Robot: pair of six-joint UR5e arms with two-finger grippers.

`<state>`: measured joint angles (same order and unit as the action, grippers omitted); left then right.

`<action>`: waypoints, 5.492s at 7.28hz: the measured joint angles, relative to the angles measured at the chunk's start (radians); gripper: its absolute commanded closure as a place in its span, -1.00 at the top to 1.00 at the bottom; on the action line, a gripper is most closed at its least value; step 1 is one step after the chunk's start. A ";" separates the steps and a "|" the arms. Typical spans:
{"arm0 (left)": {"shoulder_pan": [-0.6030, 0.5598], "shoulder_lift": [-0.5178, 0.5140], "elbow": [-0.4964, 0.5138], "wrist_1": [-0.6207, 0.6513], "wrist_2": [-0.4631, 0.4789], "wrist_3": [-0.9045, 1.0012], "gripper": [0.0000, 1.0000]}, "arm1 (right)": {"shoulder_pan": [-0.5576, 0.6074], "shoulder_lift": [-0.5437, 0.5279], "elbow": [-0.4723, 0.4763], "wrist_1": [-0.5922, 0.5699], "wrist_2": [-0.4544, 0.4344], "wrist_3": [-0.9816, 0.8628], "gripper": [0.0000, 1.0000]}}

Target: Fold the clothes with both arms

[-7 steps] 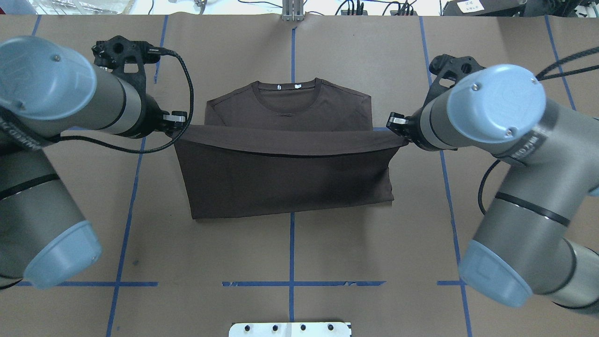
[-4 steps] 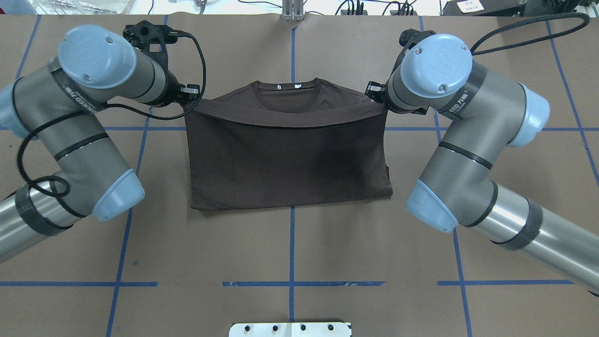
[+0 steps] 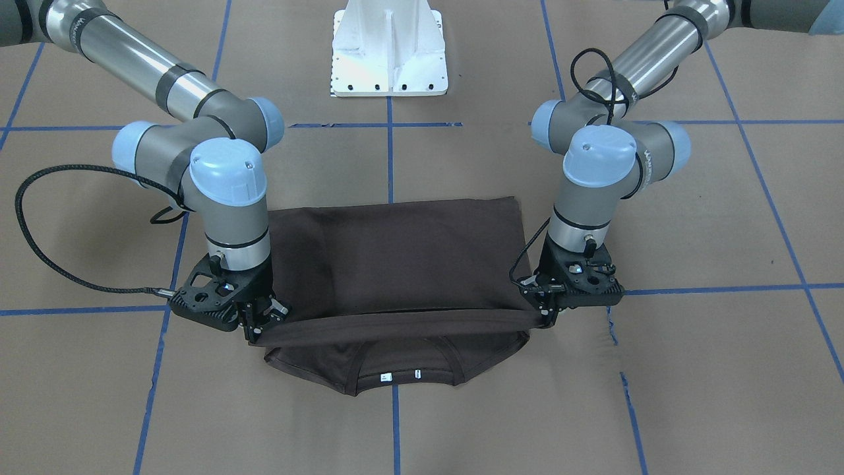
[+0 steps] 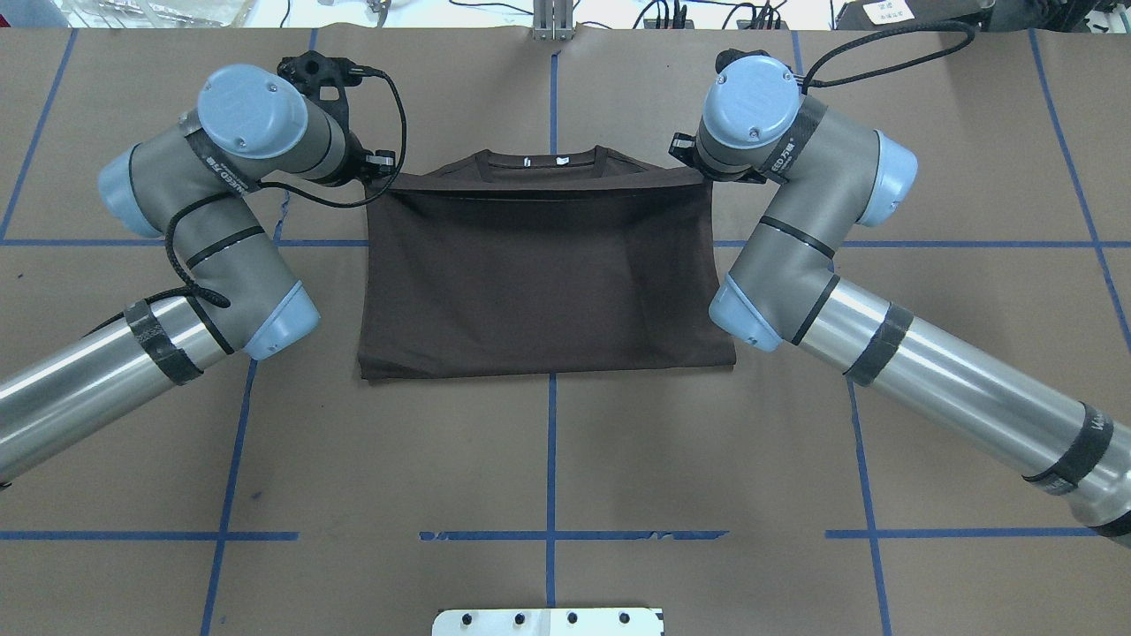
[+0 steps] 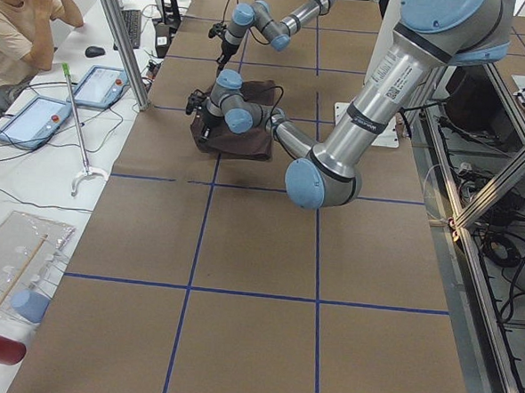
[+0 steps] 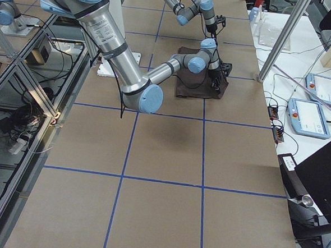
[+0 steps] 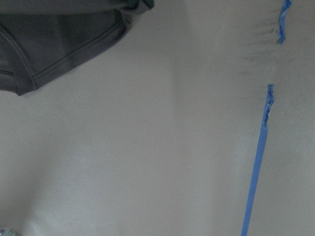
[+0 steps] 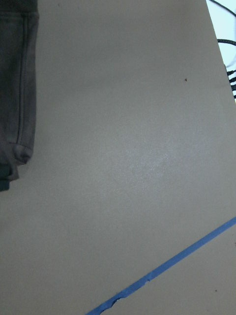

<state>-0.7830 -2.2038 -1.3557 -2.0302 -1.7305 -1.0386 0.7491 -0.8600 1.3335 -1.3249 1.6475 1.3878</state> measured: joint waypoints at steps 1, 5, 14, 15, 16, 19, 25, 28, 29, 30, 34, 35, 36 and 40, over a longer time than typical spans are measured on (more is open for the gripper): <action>0.004 -0.008 0.029 -0.019 0.000 0.000 -1.00 | -0.003 0.003 -0.024 0.018 0.000 -0.001 -1.00; 0.012 0.010 0.005 -0.039 -0.007 0.008 1.00 | -0.026 -0.012 -0.020 0.032 -0.006 -0.047 1.00; 0.258 0.347 -0.396 -0.048 -0.028 -0.160 -0.33 | 0.026 -0.108 0.163 0.041 0.143 -0.217 1.00; 0.265 0.349 -0.403 -0.048 -0.027 -0.181 -0.33 | 0.026 -0.108 0.162 0.041 0.143 -0.217 1.00; 0.268 0.350 -0.405 -0.048 -0.027 -0.189 -0.33 | 0.026 -0.107 0.162 0.040 0.143 -0.217 1.00; 0.273 0.351 -0.399 -0.047 -0.026 -0.193 -0.64 | 0.024 -0.106 0.161 0.039 0.143 -0.217 1.00; 0.280 0.358 -0.402 -0.040 0.026 -0.175 -1.00 | 0.024 -0.107 0.159 0.039 0.143 -0.219 1.00; 0.170 0.362 -0.338 -0.043 0.043 0.006 -1.00 | 0.022 -0.106 0.159 0.040 0.143 -0.216 1.00; 0.087 0.336 -0.275 -0.048 0.044 0.101 -1.00 | 0.022 -0.105 0.160 0.040 0.143 -0.212 1.00; 0.009 0.286 -0.189 -0.052 0.044 0.182 -1.00 | 0.021 -0.105 0.161 0.041 0.143 -0.209 1.00; -0.129 -0.039 0.324 -0.243 0.090 0.231 -1.00 | 0.020 -0.102 0.163 0.041 0.141 -0.200 1.00; -0.136 -0.109 0.425 -0.280 0.106 0.221 -0.23 | 0.020 -0.101 0.163 0.041 0.141 -0.199 1.00; -0.146 -0.138 0.474 -0.307 0.112 0.217 0.99 | 0.019 -0.098 0.163 0.041 0.141 -0.199 1.00; -0.201 -0.096 0.413 -0.334 -0.023 0.292 1.00 | 0.004 -0.010 0.104 0.038 0.136 -0.140 0.60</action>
<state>-0.9840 -2.3002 -0.9424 -2.3641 -1.7534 -0.7464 0.7535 -0.8702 1.4373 -1.2868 1.7835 1.2482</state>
